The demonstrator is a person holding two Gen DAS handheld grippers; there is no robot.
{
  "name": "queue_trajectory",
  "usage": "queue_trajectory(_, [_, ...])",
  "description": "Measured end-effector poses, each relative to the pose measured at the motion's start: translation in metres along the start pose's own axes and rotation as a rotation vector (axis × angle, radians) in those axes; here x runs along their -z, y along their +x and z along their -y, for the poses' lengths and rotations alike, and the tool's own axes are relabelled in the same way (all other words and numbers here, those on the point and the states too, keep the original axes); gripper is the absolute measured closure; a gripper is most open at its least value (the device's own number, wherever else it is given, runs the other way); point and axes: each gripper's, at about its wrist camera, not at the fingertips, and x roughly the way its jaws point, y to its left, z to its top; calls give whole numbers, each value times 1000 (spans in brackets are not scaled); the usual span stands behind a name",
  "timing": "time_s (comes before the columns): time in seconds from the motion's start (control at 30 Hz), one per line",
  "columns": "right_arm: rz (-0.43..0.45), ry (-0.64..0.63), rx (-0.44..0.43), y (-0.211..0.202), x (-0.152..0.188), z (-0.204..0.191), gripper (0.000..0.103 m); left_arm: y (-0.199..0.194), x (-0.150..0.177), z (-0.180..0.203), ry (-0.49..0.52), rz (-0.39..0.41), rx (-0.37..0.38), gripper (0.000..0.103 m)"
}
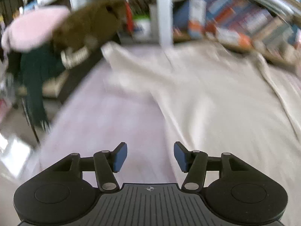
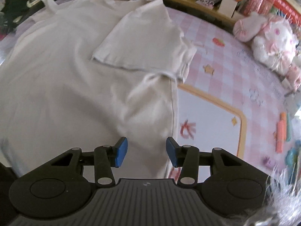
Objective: Fold clothes
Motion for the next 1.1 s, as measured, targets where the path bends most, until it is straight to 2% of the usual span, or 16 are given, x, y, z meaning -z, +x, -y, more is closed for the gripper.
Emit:
queue_trajectory(0.07, [5,9,-28,-5,13,3,60,-22,32,8,-24,-36,-9,47])
queue_trajectory(0.13, [15,10,-52,-11,22,5,60,-40,54,12,-75,-38,-17,47])
queue_trajectory(0.27, [35,22,-89,-19,34,11,60,-62,80,22,-144,-37,-33,47])
queue_trajectory(0.4, [42,83,-104,-25,44,21,60,-71,90,35,-96,-32,-45,47])
queue_trajectory(0.5, [41,138,-117,-28,54,26,60,-67,94,40,-29,-39,-100,48])
queue_trajectory(0.53, [38,159,-125,-28,56,27,60,-65,94,38,-19,-48,-124,51])
queue_trajectory(0.57, [35,178,-134,-28,58,27,61,-63,95,35,-19,-49,-142,59])
queue_trajectory(0.6, [33,196,-141,-28,60,27,67,-63,95,30,-28,-48,-148,64])
queue_trajectory(0.63, [30,210,-153,-28,62,26,75,-63,94,24,-38,-47,-150,80])
queue_trajectory(0.67, [28,220,-172,-30,65,25,89,-64,94,17,-55,-48,-155,101])
queue_trajectory(0.7, [33,223,-179,-32,66,22,95,-66,93,7,-82,-45,-145,102])
queue_trajectory(0.8, [53,275,-253,-42,60,17,96,-68,86,-26,-170,-29,-105,102])
queue_trajectory(0.9, [122,467,-387,-49,39,25,96,-60,73,-56,-255,-6,-63,102])
queue_trajectory(0.97, [152,582,-445,-41,20,27,96,-54,64,-76,-311,10,-35,102])
queue_trajectory(1.0, [158,591,-461,-34,12,22,92,-49,61,-79,-317,8,-30,102])
queue_trajectory(1.1, [145,493,-409,-17,-14,-2,86,-33,55,-81,-315,0,-11,102])
